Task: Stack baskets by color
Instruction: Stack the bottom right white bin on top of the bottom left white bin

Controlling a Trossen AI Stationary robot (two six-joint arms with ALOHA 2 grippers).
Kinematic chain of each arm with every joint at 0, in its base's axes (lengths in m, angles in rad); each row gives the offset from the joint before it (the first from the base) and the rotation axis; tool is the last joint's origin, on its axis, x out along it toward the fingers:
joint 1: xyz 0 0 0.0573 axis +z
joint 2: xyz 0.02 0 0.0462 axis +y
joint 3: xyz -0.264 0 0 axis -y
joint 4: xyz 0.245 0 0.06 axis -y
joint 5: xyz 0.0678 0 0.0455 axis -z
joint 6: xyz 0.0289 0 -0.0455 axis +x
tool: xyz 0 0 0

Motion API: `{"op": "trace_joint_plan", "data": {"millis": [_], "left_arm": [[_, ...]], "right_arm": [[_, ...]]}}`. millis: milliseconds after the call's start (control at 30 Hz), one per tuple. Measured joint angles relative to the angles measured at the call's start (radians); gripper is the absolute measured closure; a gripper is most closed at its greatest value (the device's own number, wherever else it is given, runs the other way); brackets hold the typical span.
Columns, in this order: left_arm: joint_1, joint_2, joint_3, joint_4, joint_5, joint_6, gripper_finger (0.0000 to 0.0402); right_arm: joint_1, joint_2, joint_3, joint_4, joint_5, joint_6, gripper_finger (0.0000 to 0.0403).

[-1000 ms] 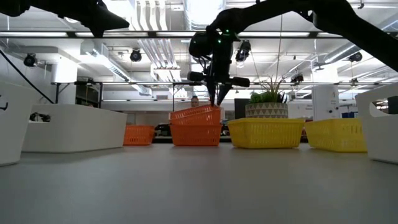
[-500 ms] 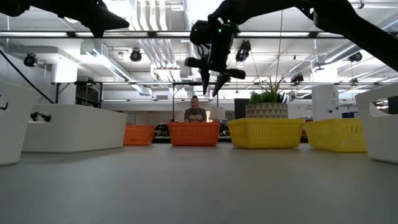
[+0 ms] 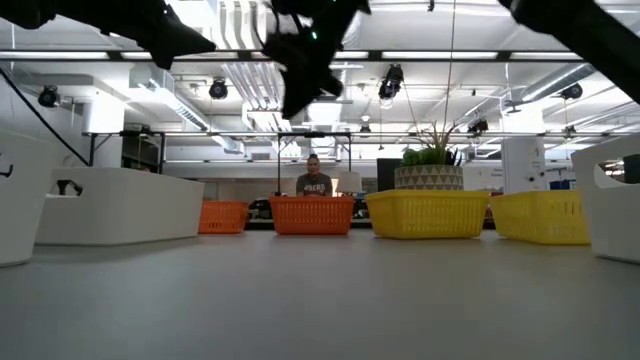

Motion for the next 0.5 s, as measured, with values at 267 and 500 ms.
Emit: {"op": "trace_joint_plan", "data": {"millis": [267, 500], "left_arm": [[-0.001, 0.090, 0.002, 0.016, 0.087, -0.180, 0.0401], [-0.031, 0.161, 0.005, 0.010, 0.112, -0.277, 0.0401]], "right_arm": [[0.238, -0.088, -0.264, 0.212, -0.004, -0.101, 0.0394], [0.315, -0.314, -0.788, 0.647, 0.002, -0.052, 0.0394]]}}
